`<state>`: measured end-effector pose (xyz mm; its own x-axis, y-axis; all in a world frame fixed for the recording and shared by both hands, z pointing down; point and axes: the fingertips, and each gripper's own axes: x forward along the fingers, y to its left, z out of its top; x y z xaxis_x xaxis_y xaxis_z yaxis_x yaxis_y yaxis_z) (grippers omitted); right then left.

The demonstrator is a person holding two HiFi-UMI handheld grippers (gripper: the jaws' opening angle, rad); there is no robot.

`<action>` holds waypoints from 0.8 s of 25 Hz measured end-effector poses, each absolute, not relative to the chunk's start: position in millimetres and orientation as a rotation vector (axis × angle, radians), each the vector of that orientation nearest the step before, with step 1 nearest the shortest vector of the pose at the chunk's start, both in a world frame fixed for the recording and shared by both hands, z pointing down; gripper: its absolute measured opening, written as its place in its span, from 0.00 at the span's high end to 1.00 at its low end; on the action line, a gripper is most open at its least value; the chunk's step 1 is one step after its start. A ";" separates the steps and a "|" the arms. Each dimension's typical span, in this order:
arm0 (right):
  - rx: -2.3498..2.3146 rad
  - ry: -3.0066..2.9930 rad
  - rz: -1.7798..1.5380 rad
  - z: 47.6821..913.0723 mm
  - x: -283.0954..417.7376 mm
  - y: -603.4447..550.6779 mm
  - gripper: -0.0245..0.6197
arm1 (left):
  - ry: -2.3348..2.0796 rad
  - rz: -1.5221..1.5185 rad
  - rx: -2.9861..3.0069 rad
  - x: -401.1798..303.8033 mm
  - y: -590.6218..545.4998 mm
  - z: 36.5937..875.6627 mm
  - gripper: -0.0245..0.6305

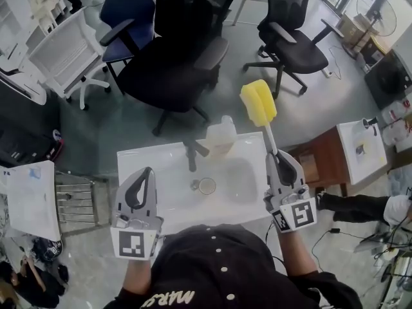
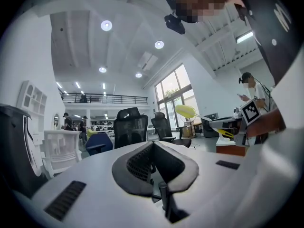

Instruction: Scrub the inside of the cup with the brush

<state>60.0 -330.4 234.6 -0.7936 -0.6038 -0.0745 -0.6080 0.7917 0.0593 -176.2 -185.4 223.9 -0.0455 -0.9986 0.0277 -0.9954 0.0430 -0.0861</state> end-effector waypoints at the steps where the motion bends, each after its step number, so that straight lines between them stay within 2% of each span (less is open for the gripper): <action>1: -0.995 2.924 0.112 235.4 60.8 -331.6 0.90 | 2.235 -0.129 -2.143 -173.8 -186.6 223.8 0.92; 20: -1.005 2.912 0.187 225.7 56.8 -334.1 0.90 | 2.250 -0.181 -2.192 -168.9 -199.7 240.2 0.92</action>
